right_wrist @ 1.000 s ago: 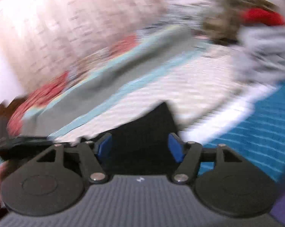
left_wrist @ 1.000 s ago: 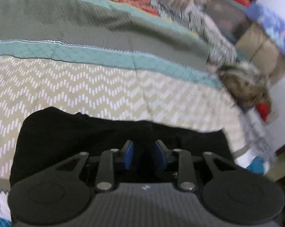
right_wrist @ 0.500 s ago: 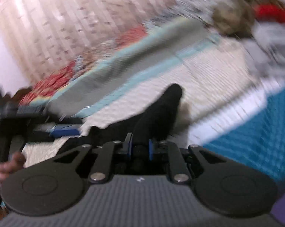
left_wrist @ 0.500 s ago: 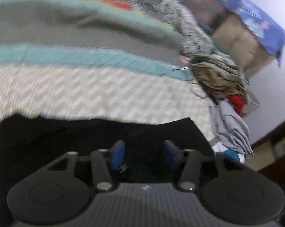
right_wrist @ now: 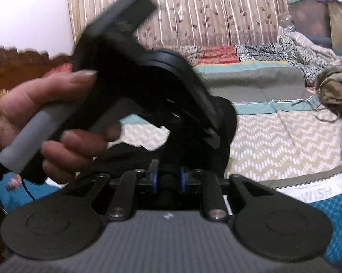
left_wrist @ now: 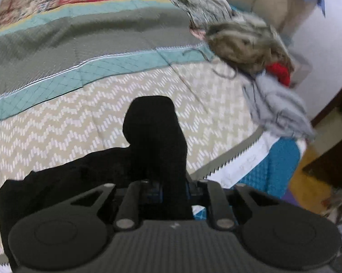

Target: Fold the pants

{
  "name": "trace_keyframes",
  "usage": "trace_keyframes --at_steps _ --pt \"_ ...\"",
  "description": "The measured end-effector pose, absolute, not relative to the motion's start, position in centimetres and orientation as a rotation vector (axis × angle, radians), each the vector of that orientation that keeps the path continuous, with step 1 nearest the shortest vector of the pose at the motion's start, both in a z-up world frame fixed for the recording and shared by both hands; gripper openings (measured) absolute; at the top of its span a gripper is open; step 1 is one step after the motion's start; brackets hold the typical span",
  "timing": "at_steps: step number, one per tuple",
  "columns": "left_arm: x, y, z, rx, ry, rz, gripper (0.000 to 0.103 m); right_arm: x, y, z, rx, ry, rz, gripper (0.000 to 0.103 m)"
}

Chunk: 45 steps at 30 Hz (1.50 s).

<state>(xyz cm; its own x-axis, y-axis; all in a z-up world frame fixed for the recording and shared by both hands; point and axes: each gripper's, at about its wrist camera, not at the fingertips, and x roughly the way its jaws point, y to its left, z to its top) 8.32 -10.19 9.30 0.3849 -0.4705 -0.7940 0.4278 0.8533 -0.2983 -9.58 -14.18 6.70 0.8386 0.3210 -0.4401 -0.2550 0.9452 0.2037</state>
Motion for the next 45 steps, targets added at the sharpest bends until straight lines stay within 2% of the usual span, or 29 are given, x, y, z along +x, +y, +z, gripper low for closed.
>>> trace_keyframes --at_steps 2,3,4,5,13,17,19,22,24,25,26,28,30,32,36,38,39,43,45 --pt "8.2 -8.1 10.1 -0.097 1.025 -0.578 0.014 -9.4 -14.5 6.4 0.143 0.480 0.315 0.044" --pt "8.2 -7.1 10.4 -0.116 1.023 -0.577 0.014 -9.3 -14.2 6.3 0.117 0.486 0.320 0.042" --pt "8.3 -6.0 10.7 -0.135 1.025 -0.575 0.014 -9.1 -13.7 6.2 0.097 0.506 0.345 0.030" --pt "8.4 -4.8 10.8 -0.159 1.028 -0.574 0.014 -8.9 -13.3 6.2 0.105 0.520 0.382 0.023" --pt "7.4 5.2 11.7 -0.296 0.946 -0.502 0.014 -5.9 -7.6 8.7 0.167 0.572 0.626 0.022" --pt "7.2 10.3 10.0 -0.349 0.950 -0.396 0.014 -3.6 -3.0 8.4 0.125 0.620 0.719 0.022" --pt "7.4 12.2 7.8 -0.358 0.975 -0.339 0.015 -1.9 -1.1 6.9 0.121 0.678 0.746 0.022" --pt "8.2 13.9 3.0 -0.389 1.049 -0.271 0.017 0.0 2.0 3.7 0.049 0.784 0.753 0.029" --pt "8.7 14.0 -0.2 -0.415 1.087 -0.257 0.025 0.3 3.5 1.7 -0.027 0.838 0.753 0.032" --pt "8.6 14.2 -1.2 -0.442 1.075 -0.259 0.027 -0.2 3.9 1.5 -0.071 0.830 0.751 0.034" --pt "8.4 14.4 -1.4 -0.471 1.050 -0.261 0.028 -0.7 4.0 1.9 -0.100 0.811 0.758 0.042" --pt "8.0 14.8 -1.0 -0.499 1.020 -0.267 0.032 -1.5 3.1 3.5 -0.081 0.775 0.812 0.046" --pt "7.5 15.1 0.0 -0.477 0.991 -0.252 0.049 -1.8 1.0 5.3 0.002 0.744 0.851 0.046" --pt "6.3 16.0 0.9 -0.469 0.940 -0.233 0.055 -2.3 -1.1 6.5 0.061 0.703 0.830 0.045" --pt "4.1 17.6 1.9 -0.548 0.875 -0.254 0.055 -1.6 -4.4 5.9 0.126 0.722 0.711 0.044" --pt "3.3 17.6 2.2 -0.552 0.852 -0.255 0.055 -1.5 -5.3 4.4 0.151 0.758 0.660 0.027" --pt "3.0 17.3 2.2 -0.544 0.848 -0.259 0.055 -1.4 -5.5 3.8 0.168 0.774 0.640 0.024" --pt "3.0 14.7 1.6 -0.438 0.877 -0.232 0.055 -1.5 -5.9 3.7 0.216 0.798 0.637 0.024" --pt "2.7 13.6 1.2 -0.417 0.871 -0.239 0.055 -2.0 -6.0 5.1 0.226 0.753 0.642 0.028"
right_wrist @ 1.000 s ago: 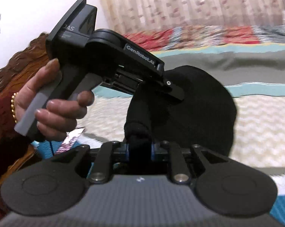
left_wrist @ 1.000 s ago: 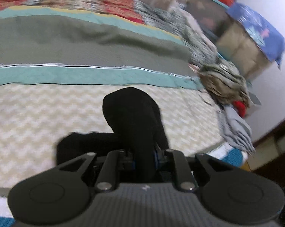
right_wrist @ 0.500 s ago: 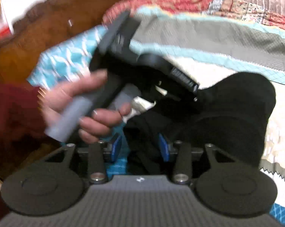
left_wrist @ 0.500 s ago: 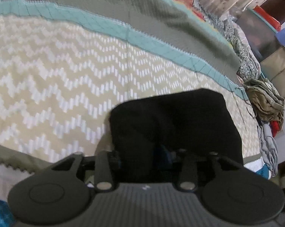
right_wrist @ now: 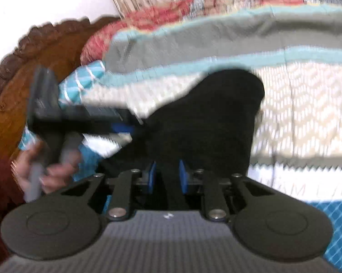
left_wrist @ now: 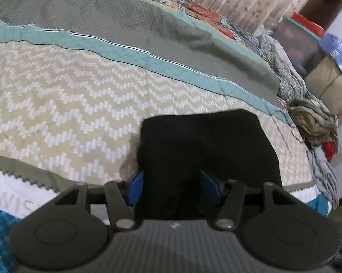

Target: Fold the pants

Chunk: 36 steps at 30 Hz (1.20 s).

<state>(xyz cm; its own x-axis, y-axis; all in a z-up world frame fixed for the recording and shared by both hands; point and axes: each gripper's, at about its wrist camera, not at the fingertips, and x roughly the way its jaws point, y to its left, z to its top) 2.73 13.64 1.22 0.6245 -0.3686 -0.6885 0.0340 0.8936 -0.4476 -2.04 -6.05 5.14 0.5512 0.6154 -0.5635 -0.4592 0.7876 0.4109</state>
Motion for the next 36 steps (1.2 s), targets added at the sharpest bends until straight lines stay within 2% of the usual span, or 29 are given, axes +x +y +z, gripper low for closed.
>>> trace_keyframes --at_steps 6,12,15,16,17,19,24,27,31,32,36 --pt "2.8 11.3 0.8 -0.373 0.852 -0.229 0.056 1.6 -6.4 7.9 0.210 0.658 0.544 0.028" --pt "3.0 9.3 1.2 -0.276 0.847 -0.217 0.057 8.2 -4.0 5.1 0.250 0.785 0.489 0.030" --pt "2.9 8.7 0.8 -0.220 0.854 -0.223 0.059 8.6 -5.0 2.2 0.230 0.838 0.359 0.017" --pt "2.7 8.5 0.5 -0.208 0.853 -0.231 0.059 8.4 -5.7 1.3 0.224 0.839 0.302 0.006" --pt "2.4 8.3 0.3 -0.195 0.851 -0.236 0.061 8.3 -6.5 0.6 0.245 0.840 0.269 0.002" --pt "1.6 8.1 -0.2 -0.174 0.836 -0.239 0.063 8.2 -8.0 -0.2 0.326 0.847 0.268 0.001" --pt "0.8 9.4 -0.1 -0.214 0.864 -0.227 0.067 7.6 -6.6 0.6 0.232 0.837 0.277 0.001" --pt "0.0 10.2 0.5 -0.200 0.872 -0.188 0.069 7.7 -8.0 1.1 0.329 0.822 0.302 0.007" --pt "-1.5 10.3 0.7 -0.168 0.883 -0.166 0.069 3.8 -8.5 3.5 0.379 0.726 0.415 0.032" --pt "-1.8 10.2 0.7 -0.167 0.880 -0.159 0.069 2.5 -8.3 3.9 0.367 0.713 0.471 0.035" --pt "-2.7 10.1 1.1 -0.178 0.872 -0.145 0.069 -2.6 -6.9 3.6 0.271 0.739 0.623 0.035"
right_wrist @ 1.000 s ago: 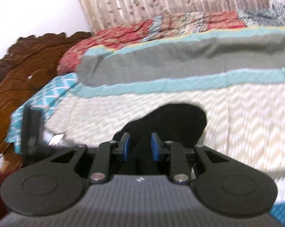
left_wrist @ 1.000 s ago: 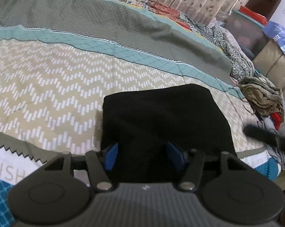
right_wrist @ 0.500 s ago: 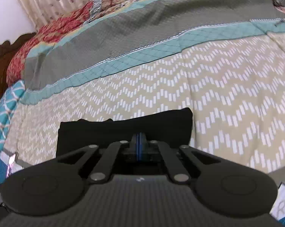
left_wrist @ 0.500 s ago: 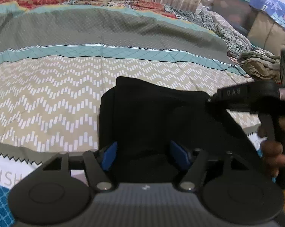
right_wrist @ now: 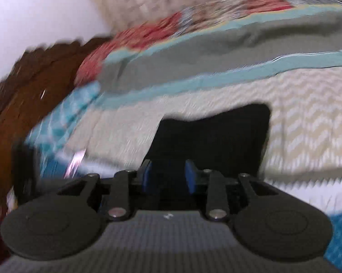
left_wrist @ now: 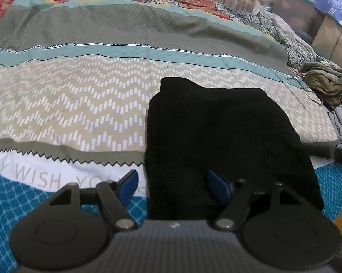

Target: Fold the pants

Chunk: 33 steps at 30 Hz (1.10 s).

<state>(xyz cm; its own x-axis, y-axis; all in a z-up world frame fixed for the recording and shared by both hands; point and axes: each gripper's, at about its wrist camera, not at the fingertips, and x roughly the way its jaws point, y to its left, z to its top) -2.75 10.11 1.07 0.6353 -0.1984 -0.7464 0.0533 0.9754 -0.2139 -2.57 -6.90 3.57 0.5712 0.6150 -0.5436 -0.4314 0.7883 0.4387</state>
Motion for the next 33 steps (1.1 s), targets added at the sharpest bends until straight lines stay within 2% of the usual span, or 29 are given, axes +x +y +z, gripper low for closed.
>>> trace_keyframes --at_steps 2,6,11,17,27,29,33 --pt "-2.9 10.0 0.9 -0.168 0.878 -0.149 0.069 -4.0 -6.4 1.8 0.221 0.787 0.607 0.033" --pt "-3.1 9.8 0.7 -0.161 0.897 -0.131 0.069 -3.6 -6.9 0.1 0.300 0.832 0.593 0.027" --pt "-4.2 9.7 3.3 -0.136 0.881 -0.114 0.070 -4.9 -7.9 2.8 0.336 0.761 0.612 0.036" --pt "-5.5 9.2 4.8 -0.117 0.877 -0.068 0.076 -6.4 -9.0 4.0 0.360 0.701 0.586 0.037" --pt "-6.0 8.7 4.8 -0.099 0.908 -0.030 0.079 -6.4 -10.1 3.5 0.392 0.709 0.542 0.039" --pt "-6.0 8.6 4.8 -0.088 0.907 -0.019 0.083 -6.3 -10.2 3.2 0.397 0.716 0.529 0.040" --pt "-5.9 8.7 4.7 -0.073 0.909 -0.003 0.084 -6.1 -10.1 2.7 0.398 0.741 0.516 0.041"
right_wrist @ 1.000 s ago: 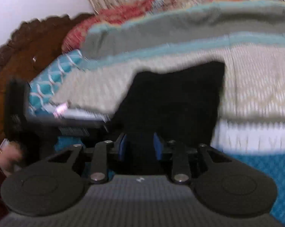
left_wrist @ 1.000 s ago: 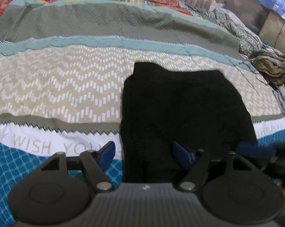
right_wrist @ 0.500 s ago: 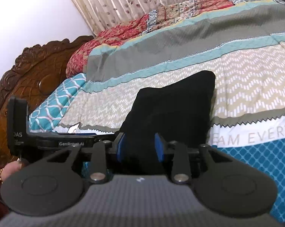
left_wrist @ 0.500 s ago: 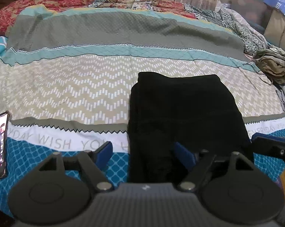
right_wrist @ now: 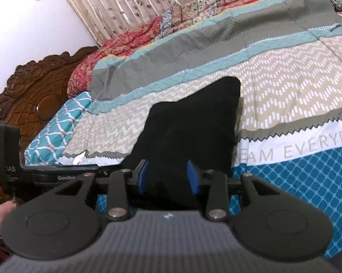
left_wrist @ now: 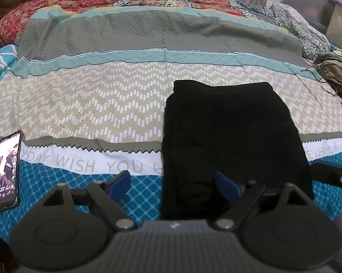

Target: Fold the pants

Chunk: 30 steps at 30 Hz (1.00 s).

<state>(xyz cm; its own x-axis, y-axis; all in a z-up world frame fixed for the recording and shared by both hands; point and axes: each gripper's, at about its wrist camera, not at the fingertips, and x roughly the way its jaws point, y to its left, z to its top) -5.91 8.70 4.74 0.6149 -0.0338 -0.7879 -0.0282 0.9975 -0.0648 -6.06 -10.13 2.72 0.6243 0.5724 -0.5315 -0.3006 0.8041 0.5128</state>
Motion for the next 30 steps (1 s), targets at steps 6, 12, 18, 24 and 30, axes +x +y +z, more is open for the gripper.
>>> trace_keyframes --at_steps 6,12,18,24,30 --pt "-5.6 8.8 4.4 -0.054 0.918 0.017 0.086 -5.6 -10.5 1.5 0.413 0.788 0.510 0.041" --pt "-5.4 8.7 4.0 -0.042 0.926 0.038 0.093 -5.6 -10.8 0.9 0.440 0.805 0.518 0.041" --pt "-5.3 8.6 3.9 -0.026 0.930 0.058 0.099 -5.6 -11.2 0.7 0.458 0.806 0.524 0.041" --pt "-5.3 8.6 4.0 -0.012 0.937 0.069 0.103 -5.6 -11.4 0.6 0.471 0.805 0.528 0.041" --pt "-5.2 8.3 4.0 0.011 0.952 0.085 0.103 -5.6 -11.5 0.6 0.468 0.804 0.535 0.045"
